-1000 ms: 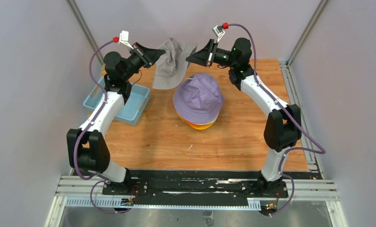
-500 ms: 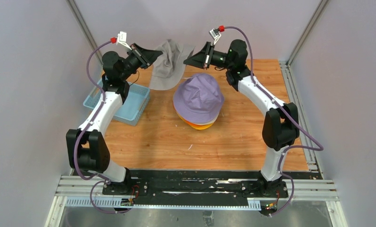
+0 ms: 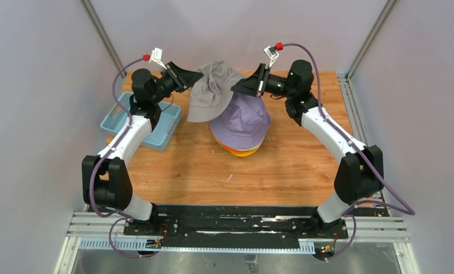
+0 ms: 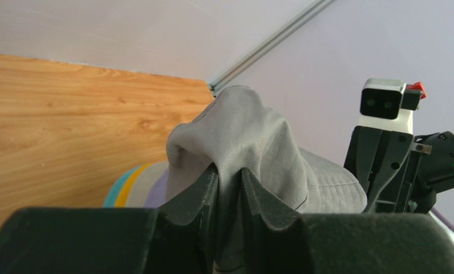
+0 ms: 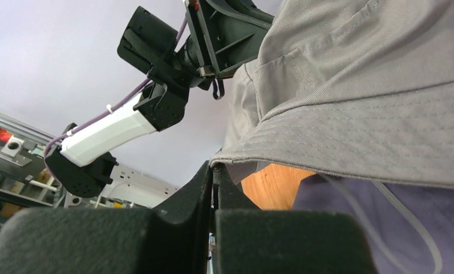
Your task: Stack the hats
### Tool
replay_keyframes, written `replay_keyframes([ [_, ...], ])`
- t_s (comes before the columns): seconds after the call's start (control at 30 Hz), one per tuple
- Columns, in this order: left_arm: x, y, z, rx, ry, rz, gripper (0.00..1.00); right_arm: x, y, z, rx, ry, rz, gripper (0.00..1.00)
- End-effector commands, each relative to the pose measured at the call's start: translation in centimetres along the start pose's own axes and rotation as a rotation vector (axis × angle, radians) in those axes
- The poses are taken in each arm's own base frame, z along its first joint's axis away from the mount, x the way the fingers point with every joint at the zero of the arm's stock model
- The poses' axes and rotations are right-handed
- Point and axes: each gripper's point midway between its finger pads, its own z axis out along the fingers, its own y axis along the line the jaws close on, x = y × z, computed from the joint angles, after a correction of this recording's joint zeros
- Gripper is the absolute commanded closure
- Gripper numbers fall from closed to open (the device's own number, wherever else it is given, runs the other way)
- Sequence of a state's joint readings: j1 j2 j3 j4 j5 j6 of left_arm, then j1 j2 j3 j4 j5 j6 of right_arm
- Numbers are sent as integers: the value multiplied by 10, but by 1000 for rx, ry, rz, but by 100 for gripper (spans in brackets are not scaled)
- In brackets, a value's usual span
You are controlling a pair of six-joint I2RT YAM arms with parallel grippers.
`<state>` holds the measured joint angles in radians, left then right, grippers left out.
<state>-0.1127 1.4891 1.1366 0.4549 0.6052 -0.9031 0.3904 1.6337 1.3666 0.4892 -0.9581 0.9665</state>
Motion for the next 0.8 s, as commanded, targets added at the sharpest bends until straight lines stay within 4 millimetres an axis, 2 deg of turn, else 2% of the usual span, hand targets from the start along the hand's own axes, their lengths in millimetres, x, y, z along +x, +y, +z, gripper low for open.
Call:
replay_keyframes([
  [0.0,8,-27,-2,63,14,47,75,4,10,-20,30,-6,-61,99],
  [0.27,30,-36,2,83,54,41,68,17,-8,-56,113,-27,-44,99],
  [0.4,37,-41,3,92,65,43,59,18,-16,-76,151,-47,-38,100],
  [0.77,46,-52,8,99,92,57,44,32,-30,-107,223,-49,-12,100],
])
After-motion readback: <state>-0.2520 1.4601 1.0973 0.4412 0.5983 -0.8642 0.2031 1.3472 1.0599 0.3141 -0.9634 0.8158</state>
